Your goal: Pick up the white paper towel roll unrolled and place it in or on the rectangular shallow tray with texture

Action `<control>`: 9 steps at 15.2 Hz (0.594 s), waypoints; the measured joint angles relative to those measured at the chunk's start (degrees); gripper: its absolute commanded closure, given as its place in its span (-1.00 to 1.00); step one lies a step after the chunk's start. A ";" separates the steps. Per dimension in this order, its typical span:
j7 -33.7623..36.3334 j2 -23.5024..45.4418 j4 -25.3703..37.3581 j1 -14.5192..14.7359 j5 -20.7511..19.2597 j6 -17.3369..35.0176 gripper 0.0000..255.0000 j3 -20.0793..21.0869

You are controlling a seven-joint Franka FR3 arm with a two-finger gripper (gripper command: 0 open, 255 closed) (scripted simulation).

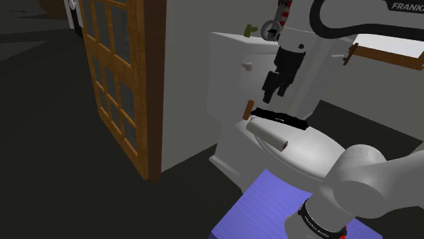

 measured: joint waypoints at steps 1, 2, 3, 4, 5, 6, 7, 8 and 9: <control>0.00 0.00 0.00 0.00 0.00 0.00 -1.00 0.00; -0.36 0.17 -0.67 -0.20 -0.37 0.77 -1.00 -0.42; -1.01 0.04 -1.79 -0.54 -0.98 1.70 -1.00 -1.12; -1.52 0.37 -2.84 -0.86 -1.57 2.96 -1.00 -1.74; -2.07 0.51 -4.32 -1.23 -2.22 4.48 -1.00 -2.44; -2.72 0.95 -5.31 -1.67 -2.96 5.84 -1.00 -3.24; -3.37 1.03 -6.57 -2.12 -3.70 7.12 -1.00 -4.02; -3.80 1.51 -7.81 -2.50 -4.35 8.72 -1.00 -4.66; -4.32 2.44 -8.30 -2.90 -5.01 10.07 -1.00 -5.36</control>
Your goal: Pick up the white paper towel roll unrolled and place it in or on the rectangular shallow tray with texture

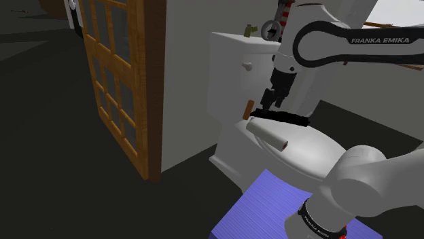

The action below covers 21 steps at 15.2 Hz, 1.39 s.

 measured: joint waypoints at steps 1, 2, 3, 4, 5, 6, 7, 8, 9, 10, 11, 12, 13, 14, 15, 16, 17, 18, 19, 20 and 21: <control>-0.90 0.77 -1.66 -0.72 -1.07 2.34 -1.00 -1.25; -1.30 0.99 -2.74 -1.13 -1.73 3.60 -1.00 -1.83; -1.71 1.99 -3.68 -1.58 -2.46 5.44 -1.00 -2.57; -2.06 2.94 -4.31 -1.97 -3.10 6.99 -1.00 -3.19; -2.95 3.42 -5.11 -2.71 -4.06 8.31 -1.00 -4.26; -3.34 4.41 -5.87 -3.18 -4.80 10.01 -1.00 -4.99; -3.56 5.94 -6.78 -3.60 -5.55 12.34 -1.00 -5.72; -4.22 7.20 -7.02 -4.17 -6.35 13.91 -1.00 -6.63; -4.64 8.74 -7.09 -4.60 -7.00 15.51 -1.00 -7.37; -5.46 10.30 -7.30 -5.31 -7.92 17.33 -1.00 -8.50; -6.02 11.83 -7.86 -5.95 -8.82 19.42 -1.00 -9.50; -6.34 13.51 -8.17 -6.38 -9.51 21.41 -1.00 -10.26; -6.58 15.21 -8.50 -6.78 -10.16 23.43 -1.00 -10.96; -6.78 16.29 -8.92 -7.13 -10.68 24.97 -1.00 -11.50; -6.96 17.38 -9.03 -7.32 -10.99 26.23 -1.00 -11.94; -6.92 18.11 -9.39 -7.45 -11.24 27.34 -1.00 -12.19; -7.02 18.92 -9.48 -7.55 -11.42 28.27 -1.00 -12.48; -6.96 19.51 -9.78 -7.63 -11.60 29.18 -1.00 -12.65; -6.91 20.25 -9.96 -7.68 -11.74 30.11 -1.00 -12.83; -6.68 21.00 -10.42 -7.72 -11.94 31.30 -1.00 -12.94; -6.70 21.53 -10.53 -7.77 -12.05 31.95 -1.00 -13.09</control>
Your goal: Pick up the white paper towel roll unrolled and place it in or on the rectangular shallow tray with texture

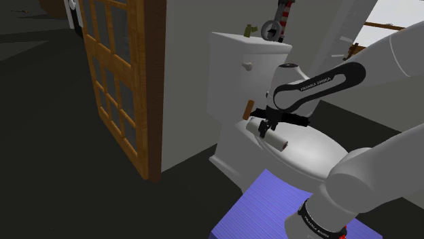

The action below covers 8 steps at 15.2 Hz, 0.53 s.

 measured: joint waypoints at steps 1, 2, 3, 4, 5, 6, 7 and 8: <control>0.00 0.24 -0.17 -0.07 -0.11 0.43 -1.00 -0.10; 0.00 0.42 -0.24 -0.10 -0.16 0.70 -1.00 -0.16; -0.01 0.50 -0.29 -0.13 -0.20 0.83 -1.00 -0.20; -0.03 0.53 -0.30 -0.14 -0.22 0.88 -1.00 -0.22; -0.04 0.55 -0.29 -0.15 -0.22 0.91 -1.00 -0.23; -0.04 0.57 -0.29 -0.15 -0.23 0.92 -1.00 -0.24; -0.04 0.57 -0.29 -0.15 -0.23 0.92 -1.00 -0.24; -0.04 0.57 -0.29 -0.15 -0.23 0.92 1.00 -0.24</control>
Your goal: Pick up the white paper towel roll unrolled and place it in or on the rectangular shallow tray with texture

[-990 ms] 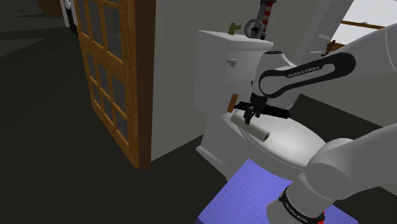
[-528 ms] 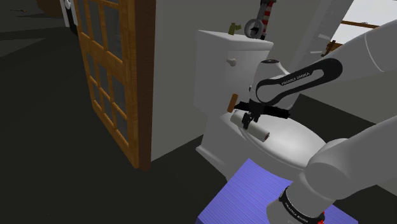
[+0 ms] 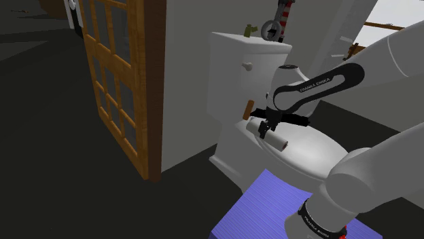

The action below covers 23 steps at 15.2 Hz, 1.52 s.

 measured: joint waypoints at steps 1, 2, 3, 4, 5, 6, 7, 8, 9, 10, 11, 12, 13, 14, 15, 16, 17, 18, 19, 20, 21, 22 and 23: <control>0.00 0.00 0.00 0.00 0.00 0.00 1.00 0.00; 0.00 0.00 0.00 0.00 0.00 0.00 1.00 0.00; 0.00 0.00 0.00 0.00 0.00 0.00 1.00 0.00; 0.00 0.00 0.00 0.00 0.00 0.00 1.00 0.00; 0.00 0.00 0.00 0.00 0.00 0.00 1.00 0.00; 0.00 0.00 0.00 0.00 0.00 0.00 1.00 0.00; 0.00 0.00 0.00 0.00 0.00 0.00 1.00 0.00; 0.00 0.00 0.00 0.00 0.00 0.00 1.00 0.00; 0.00 0.00 0.00 0.00 0.00 0.00 1.00 0.00; 0.00 0.01 0.00 0.00 0.00 0.01 1.00 0.00; -0.09 -0.46 0.12 0.00 0.07 -0.56 1.00 0.06; -0.26 -0.70 0.41 0.01 0.17 -1.08 1.00 0.07; -0.28 -1.37 0.66 0.10 0.33 -2.00 1.00 0.26; -0.49 -1.99 1.08 0.13 0.50 -3.01 1.00 0.35; -0.71 -2.78 1.36 0.09 0.60 -4.06 1.00 0.43; -0.77 -3.23 1.87 0.23 0.84 -5.02 1.00 0.62; -0.95 -3.85 2.13 0.21 0.93 -5.90 1.00 0.70; -1.05 -4.22 2.66 0.32 1.15 -6.79 1.00 0.85; -1.17 -4.88 2.93 0.33 1.27 -7.72 1.00 0.98; -1.32 -5.53 3.39 0.37 1.43 -8.81 1.00 1.13; -1.45 -6.03 3.80 0.41 1.57 -9.72 1.00 1.26; -1.62 -6.64 4.06 0.37 1.64 -10.58 1.00 1.34; -1.75 -6.93 4.61 0.44 1.81 -11.42 1.00 1.45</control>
